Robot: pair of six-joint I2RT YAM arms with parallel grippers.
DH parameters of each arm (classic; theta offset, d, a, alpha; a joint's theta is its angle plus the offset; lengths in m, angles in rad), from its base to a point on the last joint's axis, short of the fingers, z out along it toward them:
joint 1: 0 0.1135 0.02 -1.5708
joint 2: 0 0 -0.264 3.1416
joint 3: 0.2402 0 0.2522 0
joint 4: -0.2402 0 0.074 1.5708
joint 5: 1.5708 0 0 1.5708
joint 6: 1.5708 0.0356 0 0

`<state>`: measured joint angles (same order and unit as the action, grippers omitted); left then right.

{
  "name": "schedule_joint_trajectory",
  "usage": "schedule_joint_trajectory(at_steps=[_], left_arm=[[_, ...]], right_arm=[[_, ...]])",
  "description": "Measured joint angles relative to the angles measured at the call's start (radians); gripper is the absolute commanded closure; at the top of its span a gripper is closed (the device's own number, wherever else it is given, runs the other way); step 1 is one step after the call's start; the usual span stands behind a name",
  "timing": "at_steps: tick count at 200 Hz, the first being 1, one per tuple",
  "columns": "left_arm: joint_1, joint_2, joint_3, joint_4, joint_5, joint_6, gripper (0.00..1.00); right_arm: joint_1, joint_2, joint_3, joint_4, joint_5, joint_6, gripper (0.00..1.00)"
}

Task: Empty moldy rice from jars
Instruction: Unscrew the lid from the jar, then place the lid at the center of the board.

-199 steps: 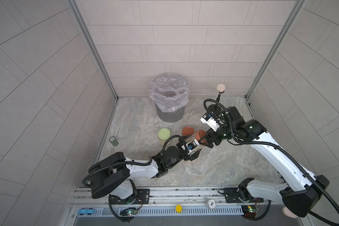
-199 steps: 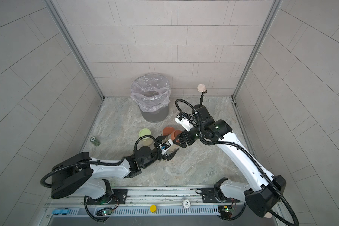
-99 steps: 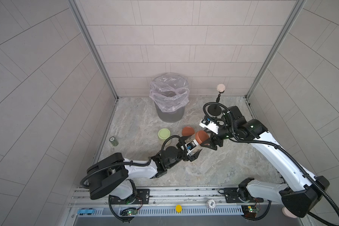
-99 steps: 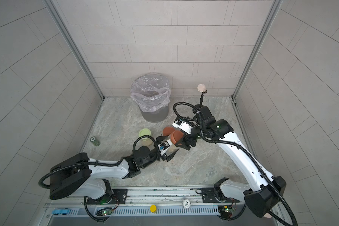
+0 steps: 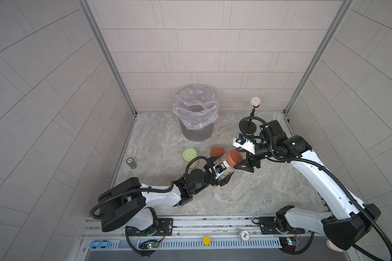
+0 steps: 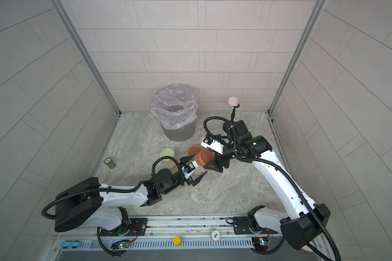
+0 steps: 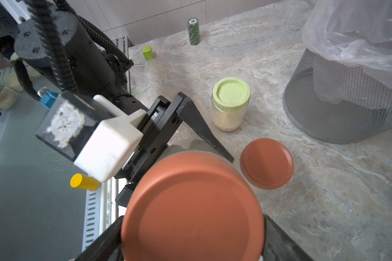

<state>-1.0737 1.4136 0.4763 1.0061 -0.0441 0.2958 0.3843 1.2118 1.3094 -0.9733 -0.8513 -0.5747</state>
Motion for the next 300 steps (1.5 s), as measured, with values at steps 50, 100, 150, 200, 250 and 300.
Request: schedule_joint_trajectory(at_steps=[50, 100, 150, 200, 250, 300], left_arm=[[0.0, 0.0, 0.0, 0.018, 0.002, -0.003, 1.0], [0.0, 0.0, 0.0, 0.028, 0.025, -0.019, 1.0], [0.0, -0.002, 0.0, -0.049, 0.067, -0.041, 1.0], [0.0, -0.006, -0.006, -0.051, 0.063, -0.042, 1.0], [0.0, -0.05, -0.036, -0.053, 0.036, -0.037, 1.0], [0.0, -0.135, -0.06, -0.096, -0.023, -0.02, 1.0]], right_arm=[[-0.01, -0.01, 0.0, -0.004, -0.034, -0.062, 0.55], [-0.01, -0.015, 0.04, -0.041, -0.059, -0.119, 0.54], [-0.01, -0.011, 0.094, -0.069, -0.068, -0.178, 0.54], [-0.016, -0.022, 0.062, -0.055, -0.031, -0.179, 0.55], [-0.167, -0.097, -0.036, 0.083, 0.059, 0.007, 0.54], [-0.219, -0.115, -0.168, 0.23, 0.199, 0.312, 0.54]])
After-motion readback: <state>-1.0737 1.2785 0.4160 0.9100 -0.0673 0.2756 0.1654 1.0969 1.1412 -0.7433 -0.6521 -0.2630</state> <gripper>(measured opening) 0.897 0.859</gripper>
